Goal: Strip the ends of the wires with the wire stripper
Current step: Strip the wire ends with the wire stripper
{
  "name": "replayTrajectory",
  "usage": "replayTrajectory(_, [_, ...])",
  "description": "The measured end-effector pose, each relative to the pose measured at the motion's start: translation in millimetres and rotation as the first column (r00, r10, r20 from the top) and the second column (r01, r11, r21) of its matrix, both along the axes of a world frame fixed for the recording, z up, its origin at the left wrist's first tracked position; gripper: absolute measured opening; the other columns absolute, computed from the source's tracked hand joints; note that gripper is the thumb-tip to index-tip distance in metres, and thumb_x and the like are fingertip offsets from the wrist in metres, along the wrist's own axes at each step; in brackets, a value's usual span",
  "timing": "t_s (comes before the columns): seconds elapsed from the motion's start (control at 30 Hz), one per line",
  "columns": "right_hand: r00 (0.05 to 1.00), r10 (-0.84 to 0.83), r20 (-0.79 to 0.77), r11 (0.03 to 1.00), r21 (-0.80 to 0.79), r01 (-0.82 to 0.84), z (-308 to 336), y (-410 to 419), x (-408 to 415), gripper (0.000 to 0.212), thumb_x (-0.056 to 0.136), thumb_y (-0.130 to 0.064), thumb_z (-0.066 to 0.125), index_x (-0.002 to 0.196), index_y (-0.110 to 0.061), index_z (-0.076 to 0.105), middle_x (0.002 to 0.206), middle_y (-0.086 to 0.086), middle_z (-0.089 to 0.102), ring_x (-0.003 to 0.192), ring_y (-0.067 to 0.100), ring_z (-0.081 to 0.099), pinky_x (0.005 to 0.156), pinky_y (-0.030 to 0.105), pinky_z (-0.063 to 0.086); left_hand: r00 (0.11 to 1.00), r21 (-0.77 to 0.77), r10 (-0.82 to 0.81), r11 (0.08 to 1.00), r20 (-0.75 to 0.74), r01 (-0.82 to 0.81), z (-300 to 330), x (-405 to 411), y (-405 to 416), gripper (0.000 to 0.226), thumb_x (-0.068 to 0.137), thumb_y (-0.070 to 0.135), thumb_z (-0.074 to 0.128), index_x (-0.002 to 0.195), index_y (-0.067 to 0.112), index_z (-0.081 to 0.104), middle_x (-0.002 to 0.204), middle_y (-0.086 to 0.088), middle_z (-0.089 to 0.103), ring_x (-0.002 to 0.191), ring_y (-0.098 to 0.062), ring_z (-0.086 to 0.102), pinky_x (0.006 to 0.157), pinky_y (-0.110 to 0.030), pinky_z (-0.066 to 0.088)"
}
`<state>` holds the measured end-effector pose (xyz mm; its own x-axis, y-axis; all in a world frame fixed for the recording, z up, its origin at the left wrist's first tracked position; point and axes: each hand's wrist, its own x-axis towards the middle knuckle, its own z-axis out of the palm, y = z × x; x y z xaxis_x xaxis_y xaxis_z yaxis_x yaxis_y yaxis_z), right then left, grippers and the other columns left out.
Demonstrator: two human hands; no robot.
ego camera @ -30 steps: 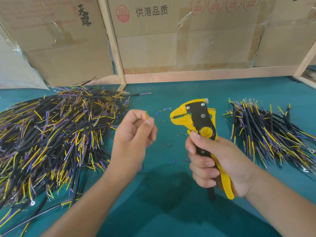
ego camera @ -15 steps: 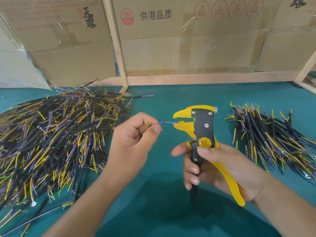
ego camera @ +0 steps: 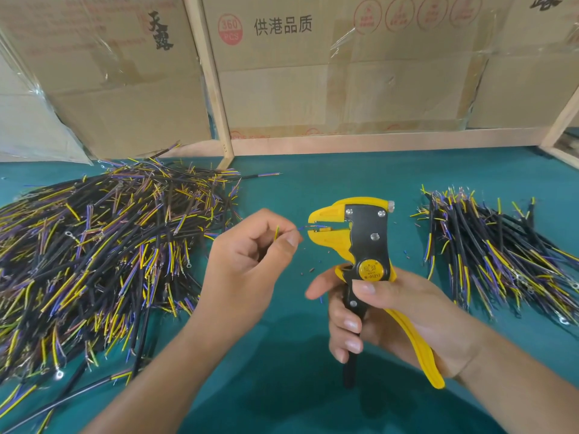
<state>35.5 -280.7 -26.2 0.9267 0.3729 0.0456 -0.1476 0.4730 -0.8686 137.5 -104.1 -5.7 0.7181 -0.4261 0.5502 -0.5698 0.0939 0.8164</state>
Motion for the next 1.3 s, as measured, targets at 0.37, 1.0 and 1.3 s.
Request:
replayTrajectory(0.37, [0.997, -0.024, -0.069, 1.000, -0.003, 0.023, 1.3, 1.1, -1.1, 0.045, 0.090, -0.035, 0.074, 0.114, 0.002, 0.068, 0.064, 0.005, 0.042, 0.051, 0.019, 0.044, 0.057, 0.035, 0.044, 1.000, 0.007, -0.030, 1.000, 0.006, 0.030, -2.3, 1.5, 0.7, 0.017, 0.091, 0.025, 0.057, 0.080, 0.013, 0.058, 0.055, -0.005, 0.035, 0.052, -0.022, 0.027, 0.047, -0.027, 0.024])
replayTrajectory(1.0, [0.987, -0.109, -0.121, 0.992, -0.074, 0.100, 8.5, 1.6, -1.6, 0.050, 0.073, -0.056, 0.083, 0.097, -0.012, 0.073, 0.051, -0.006, 0.035, 0.036, 0.007, 0.031, 0.041, 0.017, 0.033, 0.995, 0.043, -0.095, 0.995, 0.016, 0.094, -3.4, 13.1, 7.0, 0.020, 0.087, 0.027, 0.060, 0.081, 0.008, 0.060, 0.053, 0.016, 0.039, 0.051, -0.008, 0.026, 0.048, -0.018, 0.025])
replayTrajectory(1.3, [0.968, -0.194, -0.161, 0.979, 0.029, 0.201, -1.0, -4.7, 12.8, 0.022, 0.080, -0.026, 0.079, 0.084, -0.008, 0.066, 0.066, 0.011, 0.054, 0.054, 0.026, 0.054, 0.058, 0.042, 0.053, 0.999, 0.082, -0.039, 0.996, 0.029, 0.037, -0.7, 20.7, 13.7, 0.019, 0.085, 0.029, 0.059, 0.077, 0.012, 0.062, 0.053, 0.004, 0.032, 0.052, -0.015, 0.024, 0.048, -0.019, 0.023])
